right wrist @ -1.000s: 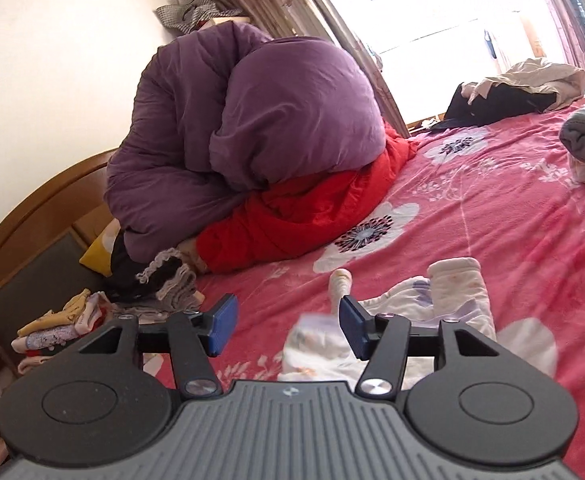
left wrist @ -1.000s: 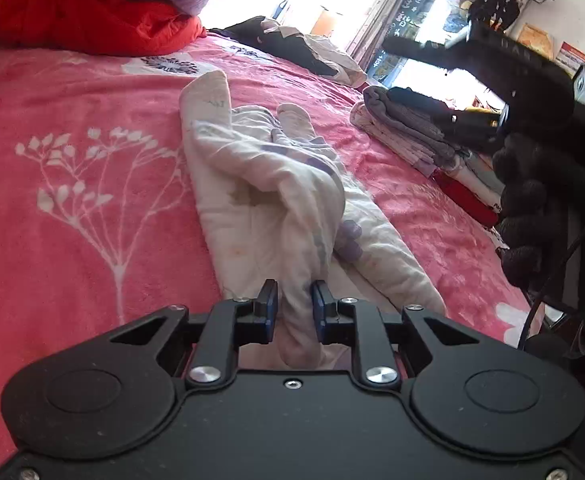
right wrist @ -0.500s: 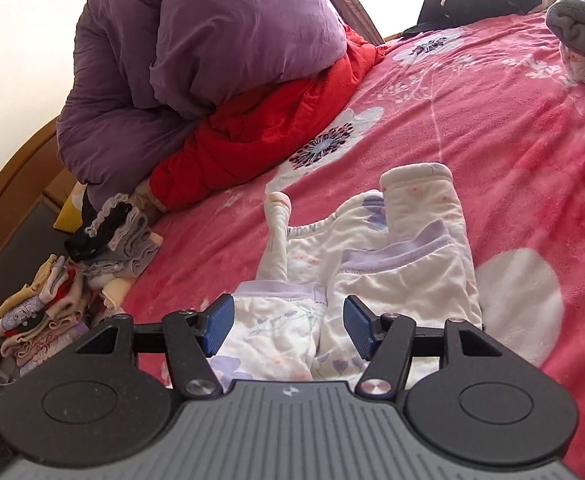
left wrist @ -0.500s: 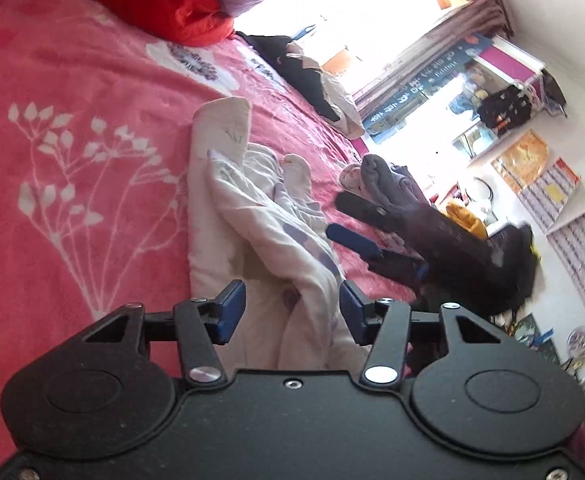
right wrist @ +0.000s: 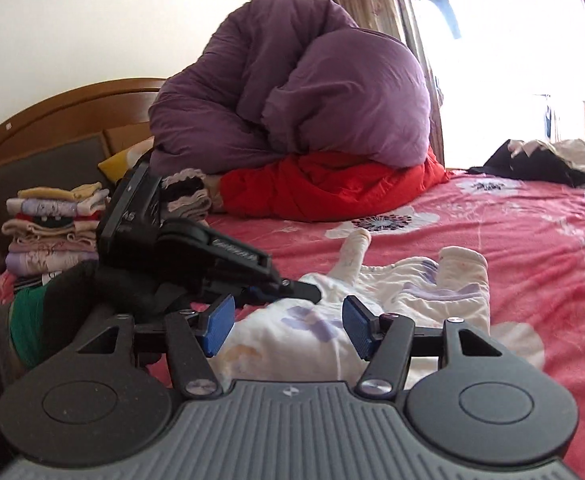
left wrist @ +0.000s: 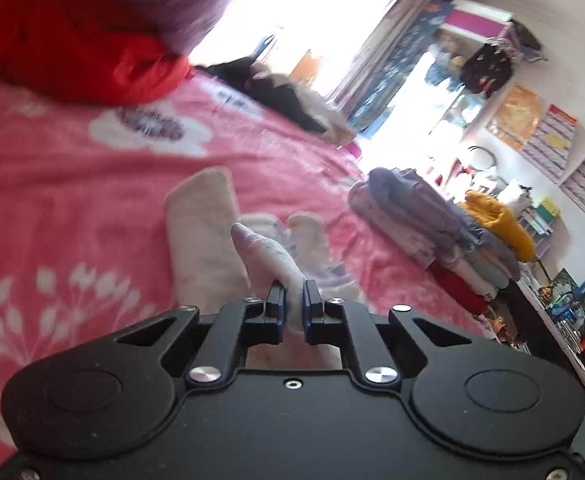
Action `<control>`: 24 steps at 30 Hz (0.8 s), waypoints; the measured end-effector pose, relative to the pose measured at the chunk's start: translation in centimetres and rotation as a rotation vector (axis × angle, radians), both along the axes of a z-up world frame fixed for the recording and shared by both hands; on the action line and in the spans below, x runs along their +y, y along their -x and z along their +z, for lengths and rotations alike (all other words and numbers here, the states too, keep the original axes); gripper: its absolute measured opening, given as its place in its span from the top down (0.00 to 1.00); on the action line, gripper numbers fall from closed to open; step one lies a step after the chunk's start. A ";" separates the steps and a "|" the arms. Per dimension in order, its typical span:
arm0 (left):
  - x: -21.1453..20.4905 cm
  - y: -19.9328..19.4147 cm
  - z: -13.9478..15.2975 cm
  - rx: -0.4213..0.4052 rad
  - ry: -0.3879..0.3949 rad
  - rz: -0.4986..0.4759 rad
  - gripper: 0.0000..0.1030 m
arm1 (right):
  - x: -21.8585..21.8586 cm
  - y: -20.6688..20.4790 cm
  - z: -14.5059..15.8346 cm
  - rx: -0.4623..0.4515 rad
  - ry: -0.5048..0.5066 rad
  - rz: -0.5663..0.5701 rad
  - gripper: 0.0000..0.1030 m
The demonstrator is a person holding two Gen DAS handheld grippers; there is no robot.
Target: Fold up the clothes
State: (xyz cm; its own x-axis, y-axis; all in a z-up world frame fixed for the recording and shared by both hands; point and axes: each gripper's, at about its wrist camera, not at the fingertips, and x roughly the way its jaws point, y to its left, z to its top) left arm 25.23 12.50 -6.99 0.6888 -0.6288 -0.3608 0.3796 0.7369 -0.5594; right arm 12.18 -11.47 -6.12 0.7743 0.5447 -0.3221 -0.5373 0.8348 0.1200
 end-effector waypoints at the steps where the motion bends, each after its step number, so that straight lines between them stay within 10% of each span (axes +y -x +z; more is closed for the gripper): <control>1: 0.1 0.0 0.4 -0.050 0.000 -0.012 0.94 | 0.6 0.2 -0.1 -0.013 0.020 0.008 0.41; 7: 0.3 -1.4 -0.2 -0.110 0.010 -0.101 0.94 | 3.2 -0.1 -1.6 0.020 0.121 0.080 0.40; 12: -1.3 -3.3 -2.7 0.063 -0.232 -0.051 0.94 | 4.9 -0.1 -2.5 0.080 0.194 0.129 0.36; 18: -1.1 -2.6 -2.3 -0.004 -0.196 -0.057 0.94 | 6.1 -0.3 -3.2 0.160 0.250 0.159 0.34; 24: -0.5 -2.8 -2.3 0.034 -0.184 -0.051 0.93 | 5.2 0.0 -1.3 0.036 0.243 0.104 0.37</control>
